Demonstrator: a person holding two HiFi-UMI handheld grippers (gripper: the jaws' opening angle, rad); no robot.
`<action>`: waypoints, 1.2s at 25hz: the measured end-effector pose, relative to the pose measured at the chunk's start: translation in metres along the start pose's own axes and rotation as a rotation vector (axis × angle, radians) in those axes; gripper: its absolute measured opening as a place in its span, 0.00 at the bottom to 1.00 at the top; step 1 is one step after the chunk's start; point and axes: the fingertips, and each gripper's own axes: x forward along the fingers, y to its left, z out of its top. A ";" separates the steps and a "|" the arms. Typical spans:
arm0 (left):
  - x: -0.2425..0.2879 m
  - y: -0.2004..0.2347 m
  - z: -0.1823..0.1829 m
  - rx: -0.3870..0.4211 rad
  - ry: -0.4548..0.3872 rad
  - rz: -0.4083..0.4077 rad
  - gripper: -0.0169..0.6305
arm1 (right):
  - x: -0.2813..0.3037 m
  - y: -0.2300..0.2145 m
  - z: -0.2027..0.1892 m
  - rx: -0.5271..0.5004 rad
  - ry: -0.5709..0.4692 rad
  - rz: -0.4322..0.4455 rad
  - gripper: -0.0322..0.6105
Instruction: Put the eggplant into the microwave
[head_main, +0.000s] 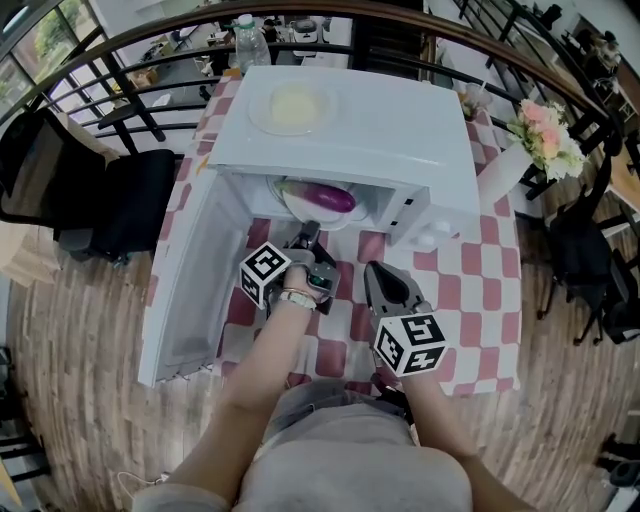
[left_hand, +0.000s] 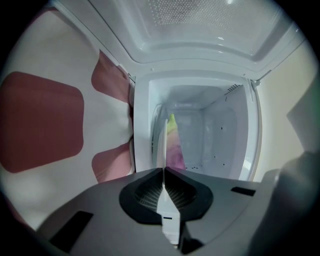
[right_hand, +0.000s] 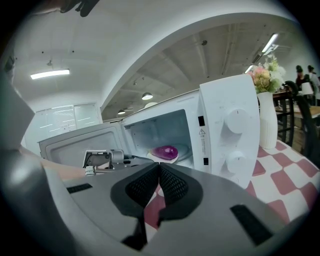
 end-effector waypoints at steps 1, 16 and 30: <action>0.001 0.000 0.000 -0.003 -0.004 0.006 0.05 | 0.001 0.000 -0.001 0.002 0.002 0.000 0.09; 0.015 0.001 0.010 -0.020 -0.050 0.057 0.05 | 0.007 -0.006 -0.005 0.057 0.024 0.000 0.09; 0.036 -0.003 0.016 -0.030 -0.054 0.185 0.05 | 0.031 -0.017 0.006 0.026 0.017 -0.016 0.09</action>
